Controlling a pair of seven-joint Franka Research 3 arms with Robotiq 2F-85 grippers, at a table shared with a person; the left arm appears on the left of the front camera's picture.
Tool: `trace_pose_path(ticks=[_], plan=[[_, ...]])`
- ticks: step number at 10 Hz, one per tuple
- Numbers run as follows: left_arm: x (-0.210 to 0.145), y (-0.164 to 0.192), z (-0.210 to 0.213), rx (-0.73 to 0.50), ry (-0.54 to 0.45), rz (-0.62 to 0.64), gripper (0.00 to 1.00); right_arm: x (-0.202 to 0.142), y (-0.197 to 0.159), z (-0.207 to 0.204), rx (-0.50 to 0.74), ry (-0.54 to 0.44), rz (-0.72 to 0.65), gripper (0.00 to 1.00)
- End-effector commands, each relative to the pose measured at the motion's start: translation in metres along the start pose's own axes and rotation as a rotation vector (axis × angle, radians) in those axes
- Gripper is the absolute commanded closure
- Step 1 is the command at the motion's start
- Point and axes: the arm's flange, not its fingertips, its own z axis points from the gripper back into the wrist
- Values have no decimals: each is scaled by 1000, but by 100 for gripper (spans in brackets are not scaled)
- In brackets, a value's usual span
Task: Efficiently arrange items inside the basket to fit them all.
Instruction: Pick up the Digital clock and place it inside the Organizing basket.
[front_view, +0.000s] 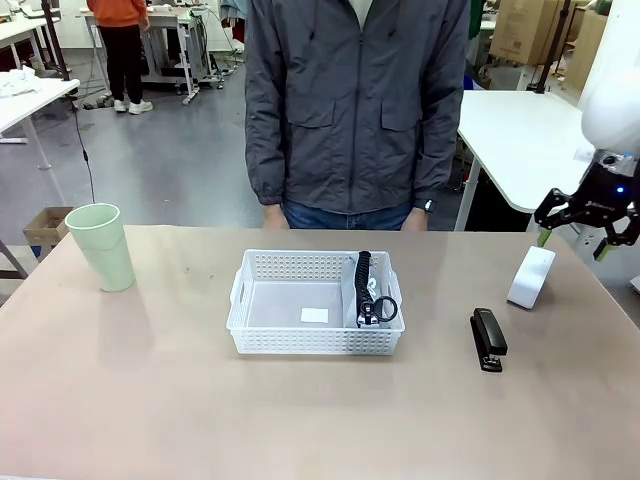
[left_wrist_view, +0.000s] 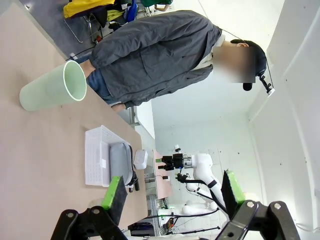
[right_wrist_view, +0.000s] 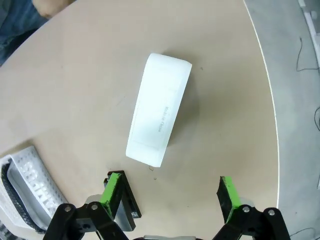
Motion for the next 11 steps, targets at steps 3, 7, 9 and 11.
trace_pose_path(ticks=[3,7,9,11], plan=[[0,-2,1,-20,-3,-16,0,7,23,-9,13,-37,-500,0],[0,-2,1,-20,-3,-16,0,6,11,-8,20,-20,-474,0],[0,-2,1,-20,-3,-16,0,15,20,-19,4,4,-495,0],[0,-2,1,-20,-3,-16,0,24,20,-38,24,21,-516,0]])
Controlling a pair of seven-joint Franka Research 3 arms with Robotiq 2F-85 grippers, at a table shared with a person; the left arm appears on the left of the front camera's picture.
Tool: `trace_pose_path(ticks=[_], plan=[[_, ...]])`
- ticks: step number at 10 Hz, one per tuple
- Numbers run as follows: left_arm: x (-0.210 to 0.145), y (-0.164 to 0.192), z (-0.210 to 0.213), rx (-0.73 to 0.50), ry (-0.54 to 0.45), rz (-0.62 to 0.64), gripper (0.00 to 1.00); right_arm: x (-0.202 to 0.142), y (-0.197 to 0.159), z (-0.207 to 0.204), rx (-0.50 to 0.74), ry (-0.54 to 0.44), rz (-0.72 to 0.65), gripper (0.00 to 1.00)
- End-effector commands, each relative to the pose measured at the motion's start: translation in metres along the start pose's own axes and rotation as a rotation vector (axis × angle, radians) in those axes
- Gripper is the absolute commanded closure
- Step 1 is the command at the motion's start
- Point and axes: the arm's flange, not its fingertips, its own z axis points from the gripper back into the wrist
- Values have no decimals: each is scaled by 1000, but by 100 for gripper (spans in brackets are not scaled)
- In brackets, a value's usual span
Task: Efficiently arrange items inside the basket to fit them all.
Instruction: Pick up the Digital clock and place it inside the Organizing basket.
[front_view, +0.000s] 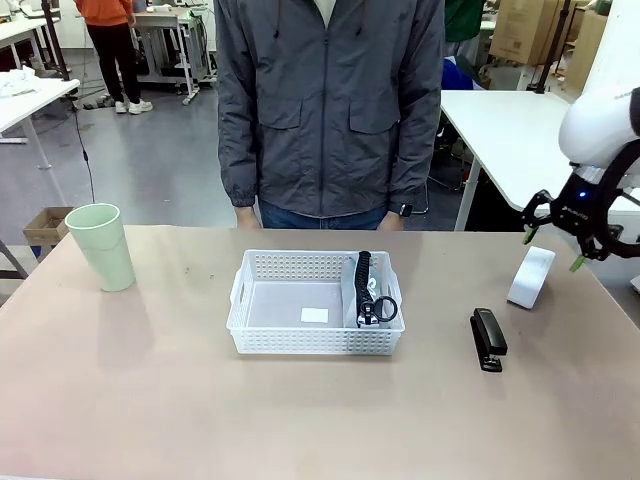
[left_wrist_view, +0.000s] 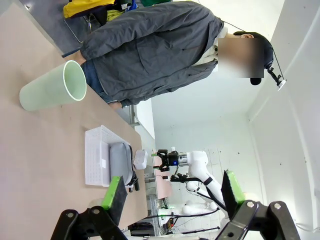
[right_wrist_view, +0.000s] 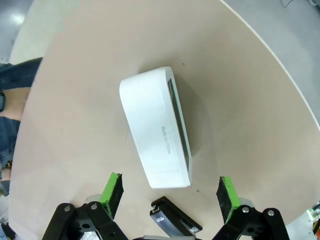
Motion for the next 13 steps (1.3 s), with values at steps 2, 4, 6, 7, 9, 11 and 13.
trace_pose_path(ticks=[2,4,6,7,9,11,13], plan=[[0,-2,1,-20,-3,-16,0,13,11,-26,32,11,-25,0],[0,-2,1,-20,-3,-16,0,13,19,-55,10,-24,-19,0],[0,-2,1,-20,-3,-16,0,16,20,-73,-27,-6,5,0],[0,-2,1,-20,-3,-16,0,16,21,-77,-38,-12,18,0],[0,-2,1,-20,-3,-16,0,15,22,-79,-47,-13,25,0],[0,-2,1,-20,-3,-16,0,16,21,-81,-56,-4,22,0],[0,-2,1,-20,-3,-16,0,16,21,-82,-57,-23,10,57]])
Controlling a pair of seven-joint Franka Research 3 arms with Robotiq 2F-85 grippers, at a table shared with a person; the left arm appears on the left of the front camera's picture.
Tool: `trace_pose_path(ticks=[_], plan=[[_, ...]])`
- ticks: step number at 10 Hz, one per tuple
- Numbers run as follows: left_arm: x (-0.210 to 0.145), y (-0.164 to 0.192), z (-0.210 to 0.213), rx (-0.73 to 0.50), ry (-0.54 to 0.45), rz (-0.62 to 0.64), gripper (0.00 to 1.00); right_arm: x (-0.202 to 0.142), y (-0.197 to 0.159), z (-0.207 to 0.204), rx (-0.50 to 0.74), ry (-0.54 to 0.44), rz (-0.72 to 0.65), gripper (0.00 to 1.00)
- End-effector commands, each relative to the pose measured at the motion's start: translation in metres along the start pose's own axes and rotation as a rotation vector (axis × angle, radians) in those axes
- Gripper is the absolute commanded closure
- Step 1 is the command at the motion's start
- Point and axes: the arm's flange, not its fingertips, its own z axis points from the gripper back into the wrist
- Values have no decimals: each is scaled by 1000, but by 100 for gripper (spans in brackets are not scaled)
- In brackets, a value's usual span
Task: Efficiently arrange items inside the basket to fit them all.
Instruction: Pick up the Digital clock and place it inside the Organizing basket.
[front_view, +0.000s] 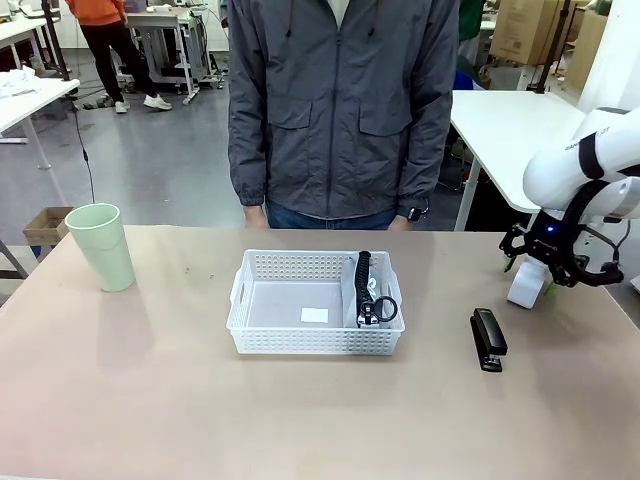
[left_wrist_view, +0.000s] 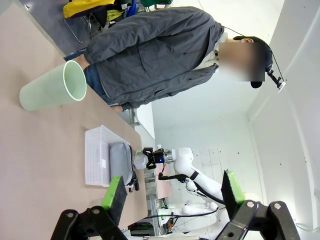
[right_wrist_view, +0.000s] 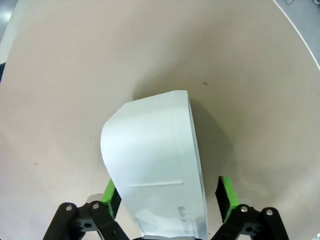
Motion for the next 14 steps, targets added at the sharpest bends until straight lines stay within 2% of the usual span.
trace_pose_path(ticks=[1,2,3,4,9,11,12,13,14], plan=[[0,-2,1,-20,-4,-16,0,2,3,-1,-19,-37,4,57],[0,-2,1,-20,-4,-16,0,2,3,-1,-22,-34,6,100],[0,-2,1,-20,-4,-16,0,2,2,-1,-25,-25,6,62],[0,-2,1,-20,-4,-16,0,2,1,0,-29,-25,5,100],[0,-2,1,-20,-4,-16,0,9,-5,2,-42,59,12,100],[0,-2,1,-20,-4,-16,0,17,-24,27,35,157,60,100],[0,-2,1,-20,-4,-16,0,11,-42,50,95,236,176,100],[0,-2,1,-20,-4,-16,0,0,-60,71,95,319,304,100],[0,-2,1,-20,-4,-16,0,-14,-76,86,128,355,435,100]])
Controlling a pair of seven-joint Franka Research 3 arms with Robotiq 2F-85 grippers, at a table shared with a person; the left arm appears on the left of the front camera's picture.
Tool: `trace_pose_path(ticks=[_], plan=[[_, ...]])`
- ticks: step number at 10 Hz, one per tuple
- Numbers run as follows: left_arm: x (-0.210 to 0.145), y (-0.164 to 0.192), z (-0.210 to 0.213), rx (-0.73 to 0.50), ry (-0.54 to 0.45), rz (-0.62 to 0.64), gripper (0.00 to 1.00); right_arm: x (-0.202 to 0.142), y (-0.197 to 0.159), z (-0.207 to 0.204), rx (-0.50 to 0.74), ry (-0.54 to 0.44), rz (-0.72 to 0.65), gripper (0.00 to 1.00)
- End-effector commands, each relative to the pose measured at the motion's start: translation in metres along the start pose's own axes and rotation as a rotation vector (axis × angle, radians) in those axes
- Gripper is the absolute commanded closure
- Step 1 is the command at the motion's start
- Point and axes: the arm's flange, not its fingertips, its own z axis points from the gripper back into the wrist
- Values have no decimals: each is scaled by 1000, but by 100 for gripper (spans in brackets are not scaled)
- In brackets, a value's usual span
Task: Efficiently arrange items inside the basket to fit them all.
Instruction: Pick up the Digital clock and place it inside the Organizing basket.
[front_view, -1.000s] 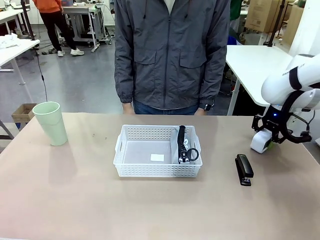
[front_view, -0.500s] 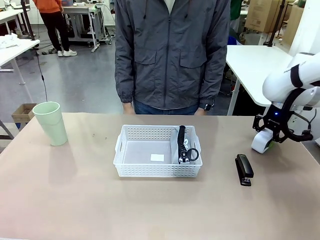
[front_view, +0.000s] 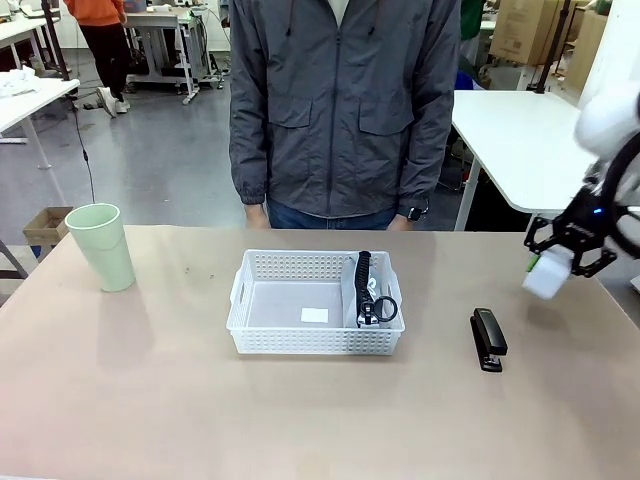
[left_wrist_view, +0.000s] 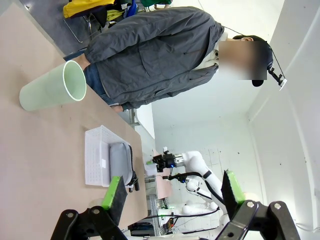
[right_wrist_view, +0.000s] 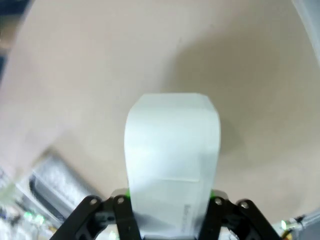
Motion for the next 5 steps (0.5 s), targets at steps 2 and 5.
trace_pose_path(ticks=[2,5], plan=[[0,-2,1,-20,-3,-15,0,-50,-43,29,174,247,415,100],[0,-2,1,-20,-3,-15,0,-58,-69,33,441,478,709,100]])
